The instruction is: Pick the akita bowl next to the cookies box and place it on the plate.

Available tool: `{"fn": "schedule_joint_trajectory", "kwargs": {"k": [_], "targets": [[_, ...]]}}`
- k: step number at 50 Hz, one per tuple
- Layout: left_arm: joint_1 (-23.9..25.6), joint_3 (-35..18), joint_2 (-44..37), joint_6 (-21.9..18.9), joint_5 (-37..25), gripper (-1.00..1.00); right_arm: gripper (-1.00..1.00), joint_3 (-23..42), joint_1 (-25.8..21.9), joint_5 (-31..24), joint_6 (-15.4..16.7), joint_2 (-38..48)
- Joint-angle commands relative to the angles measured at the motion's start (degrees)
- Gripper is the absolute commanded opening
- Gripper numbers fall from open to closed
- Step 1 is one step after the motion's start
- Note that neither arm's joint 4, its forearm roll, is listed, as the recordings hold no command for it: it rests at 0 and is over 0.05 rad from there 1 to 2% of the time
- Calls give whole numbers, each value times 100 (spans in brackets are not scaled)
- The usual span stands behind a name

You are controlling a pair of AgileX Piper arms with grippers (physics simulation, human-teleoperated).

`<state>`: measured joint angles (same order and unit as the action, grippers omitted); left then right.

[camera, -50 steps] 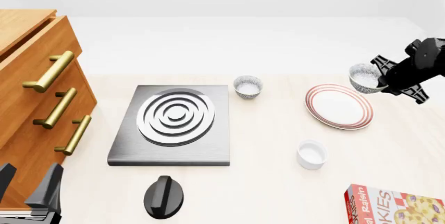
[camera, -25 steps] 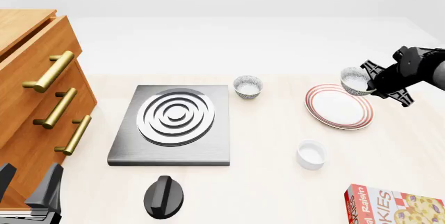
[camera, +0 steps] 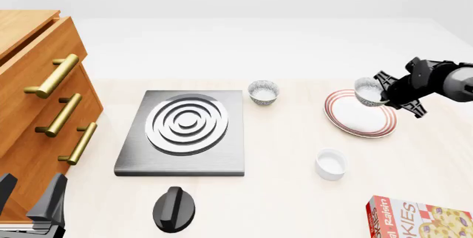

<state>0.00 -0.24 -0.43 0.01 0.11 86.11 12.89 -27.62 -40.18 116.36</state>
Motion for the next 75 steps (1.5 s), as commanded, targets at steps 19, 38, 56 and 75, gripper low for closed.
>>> {"fn": "schedule_joint_trajectory", "kwargs": {"k": [19, 38, 56, 75], "targets": [[1, 0, 0, 0, 0, 100, -100, 135, -33, 330, -1, 533], [0, 0, 0, 0, 0, 100, -100, 286, -49, 413, 1, 822], [-1, 0, 0, 0, 0, 100, -100, 273, -19, 457, 17, 957], [1, 0, 0, -1, 0, 100, 100, 122, 2, 452, 53, 765]]}}
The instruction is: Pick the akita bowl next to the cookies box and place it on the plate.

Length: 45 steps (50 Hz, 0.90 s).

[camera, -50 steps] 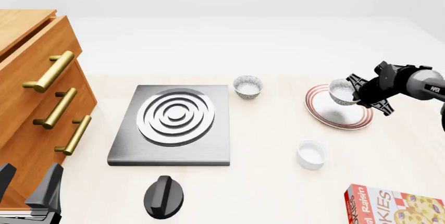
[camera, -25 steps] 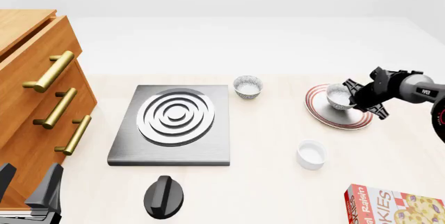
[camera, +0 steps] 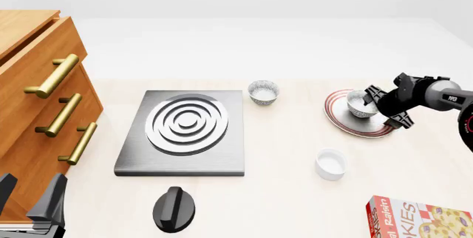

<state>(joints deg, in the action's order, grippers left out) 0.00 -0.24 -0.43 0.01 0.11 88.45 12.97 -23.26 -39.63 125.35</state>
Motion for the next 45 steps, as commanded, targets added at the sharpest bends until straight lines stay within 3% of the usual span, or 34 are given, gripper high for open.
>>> {"fn": "schedule_joint_trajectory", "kwargs": {"k": [1, 9, 11, 22, 23, 42, 45], "targets": [[1, 0, -1, 2, 0, 100, 100, -140, -5, 14, 7, -164], [1, 0, 0, 0, 0, 100, 100, -420, 22, 45, 125, -504], [0, 0, 0, 0, 0, 100, 100, -451, 110, -24, 341, -654], [0, 0, 0, 0, 0, 100, 100, -1249, 62, 177, 419, -1370], [0, 0, 0, 1, 0, 100, 100, -1251, 131, 140, 571, -1410], [1, 0, 0, 1, 0, 100, 100, -2401, -160, 350, 949, -2612], [0, 0, 1, 0, 0, 100, 100, -2482, -146, 324, 1143, -2773]]}}
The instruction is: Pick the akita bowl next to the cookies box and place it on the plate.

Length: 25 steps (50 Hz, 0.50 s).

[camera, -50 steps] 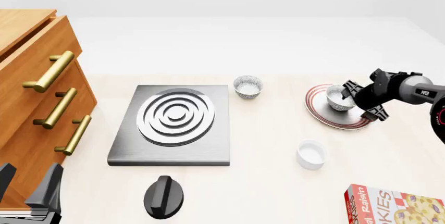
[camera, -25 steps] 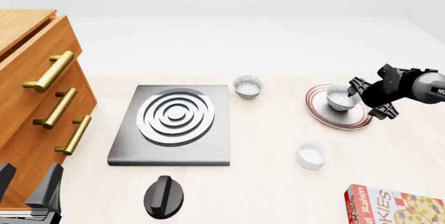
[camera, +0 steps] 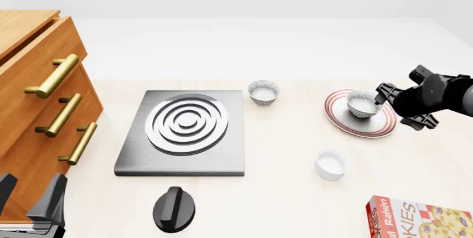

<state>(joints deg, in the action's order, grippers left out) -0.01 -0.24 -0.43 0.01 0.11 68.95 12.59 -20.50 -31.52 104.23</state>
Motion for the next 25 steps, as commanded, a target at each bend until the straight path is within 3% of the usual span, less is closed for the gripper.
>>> {"fn": "schedule_joint_trajectory", "kwargs": {"k": [1, 25], "targets": [[1, 0, -1, 0, 0, 100, 100, -583, -136, 56, 328, -728], [0, 0, -1, 0, 0, 100, 100, -1671, -623, -72, 1207, -2550]]}}
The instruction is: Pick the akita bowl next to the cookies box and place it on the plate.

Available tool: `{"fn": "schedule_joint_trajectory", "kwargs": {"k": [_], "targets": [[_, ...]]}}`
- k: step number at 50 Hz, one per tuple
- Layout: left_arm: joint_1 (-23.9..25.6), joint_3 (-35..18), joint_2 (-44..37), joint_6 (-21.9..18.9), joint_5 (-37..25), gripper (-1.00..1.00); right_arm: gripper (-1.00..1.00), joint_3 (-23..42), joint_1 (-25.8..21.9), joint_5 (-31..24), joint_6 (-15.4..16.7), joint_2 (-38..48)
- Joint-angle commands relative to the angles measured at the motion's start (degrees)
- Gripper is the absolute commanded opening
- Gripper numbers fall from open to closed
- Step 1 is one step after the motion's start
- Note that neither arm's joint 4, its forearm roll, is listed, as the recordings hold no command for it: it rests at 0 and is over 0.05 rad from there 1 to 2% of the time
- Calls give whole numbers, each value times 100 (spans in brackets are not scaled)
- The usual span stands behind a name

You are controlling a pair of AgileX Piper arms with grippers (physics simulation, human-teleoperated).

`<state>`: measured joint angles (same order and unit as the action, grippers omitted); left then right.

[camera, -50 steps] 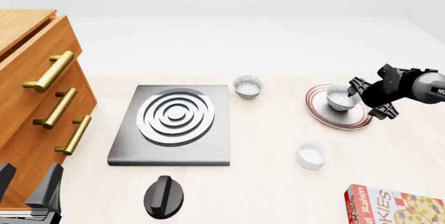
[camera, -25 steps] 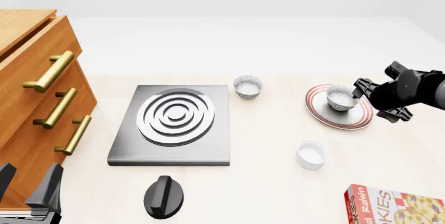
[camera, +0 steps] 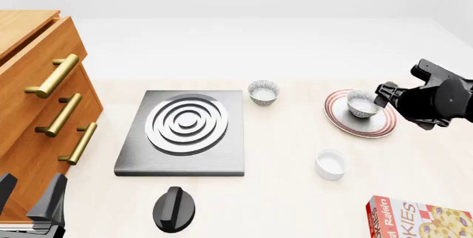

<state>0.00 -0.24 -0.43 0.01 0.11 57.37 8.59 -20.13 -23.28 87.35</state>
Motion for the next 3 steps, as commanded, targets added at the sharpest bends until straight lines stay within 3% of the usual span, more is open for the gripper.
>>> {"fn": "schedule_joint_trajectory", "kwargs": {"k": [1, 3], "targets": [[1, 0, -1, -2, 0, 100, 100, -542, -211, -148, 472, -960], [0, 0, 0, 0, 0, 100, 100, -630, -248, -234, 608, -1200]]}}
